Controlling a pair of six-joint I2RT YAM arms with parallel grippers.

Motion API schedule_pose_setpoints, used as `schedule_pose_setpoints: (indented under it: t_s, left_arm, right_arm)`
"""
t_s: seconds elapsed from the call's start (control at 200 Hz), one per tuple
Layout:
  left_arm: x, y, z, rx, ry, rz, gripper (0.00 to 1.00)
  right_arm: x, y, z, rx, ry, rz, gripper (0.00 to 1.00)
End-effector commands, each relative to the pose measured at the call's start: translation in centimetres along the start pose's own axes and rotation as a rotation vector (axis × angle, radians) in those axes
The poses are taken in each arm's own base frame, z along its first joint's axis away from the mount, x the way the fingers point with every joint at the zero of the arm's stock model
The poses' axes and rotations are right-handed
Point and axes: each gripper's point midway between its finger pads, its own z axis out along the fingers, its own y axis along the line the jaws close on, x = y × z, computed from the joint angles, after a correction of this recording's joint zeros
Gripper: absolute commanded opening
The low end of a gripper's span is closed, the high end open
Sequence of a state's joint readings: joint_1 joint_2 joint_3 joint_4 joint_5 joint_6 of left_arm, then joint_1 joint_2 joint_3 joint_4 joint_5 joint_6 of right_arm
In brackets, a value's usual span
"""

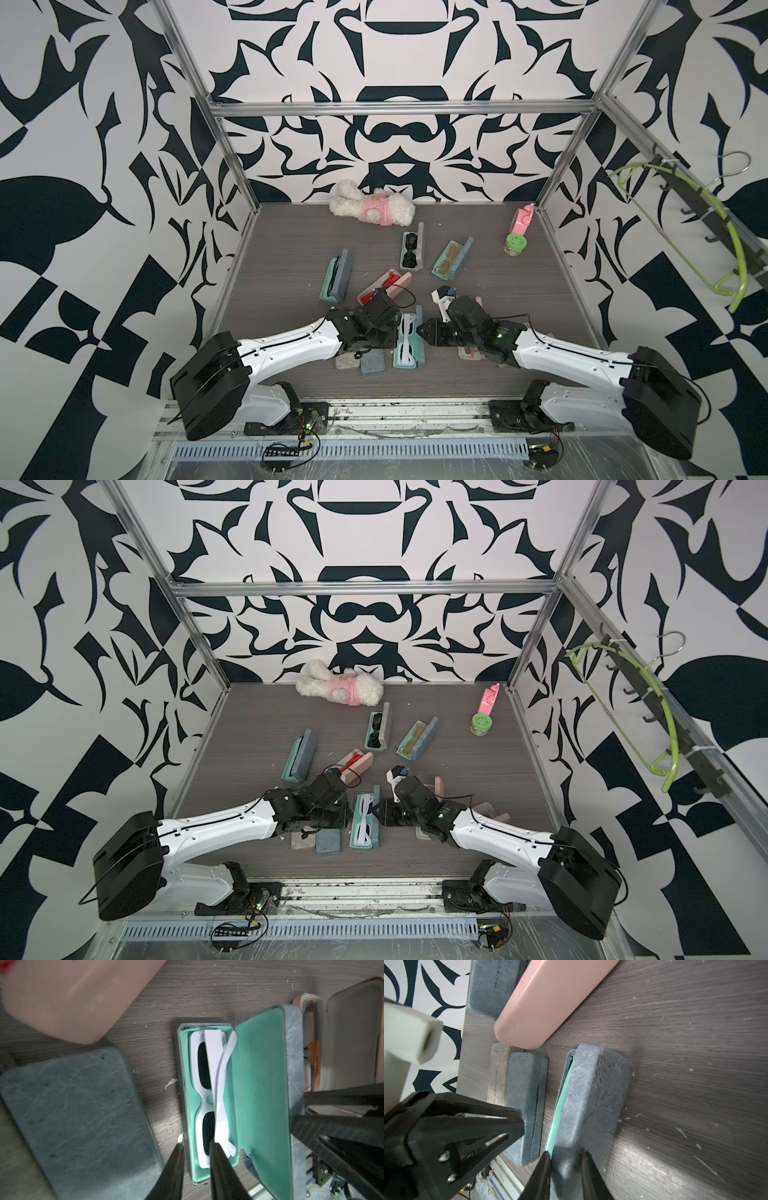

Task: Close the glasses case
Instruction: Close the glasses case at the center of the board.

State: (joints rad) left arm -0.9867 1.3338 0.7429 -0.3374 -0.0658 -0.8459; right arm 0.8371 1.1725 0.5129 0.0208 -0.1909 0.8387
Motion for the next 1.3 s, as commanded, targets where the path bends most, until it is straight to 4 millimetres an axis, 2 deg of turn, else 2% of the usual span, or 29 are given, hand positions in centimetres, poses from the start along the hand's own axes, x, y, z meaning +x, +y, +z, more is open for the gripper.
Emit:
schedule_pose_setpoints:
  t_s: [0.0, 1.295]
  left_arm:
    - [0.7, 0.8, 0.5, -0.020, 0.026, -0.001, 0.26]
    - [0.9, 0.8, 0.7, -0.014, 0.035, -0.007, 0.25]
  right_arm:
    - [-0.1, -0.1, 0.0, -0.006, -0.014, -0.003, 0.27]
    - [0.3, -0.6, 1.1, -0.001, 0.010, 0.012, 0.24]
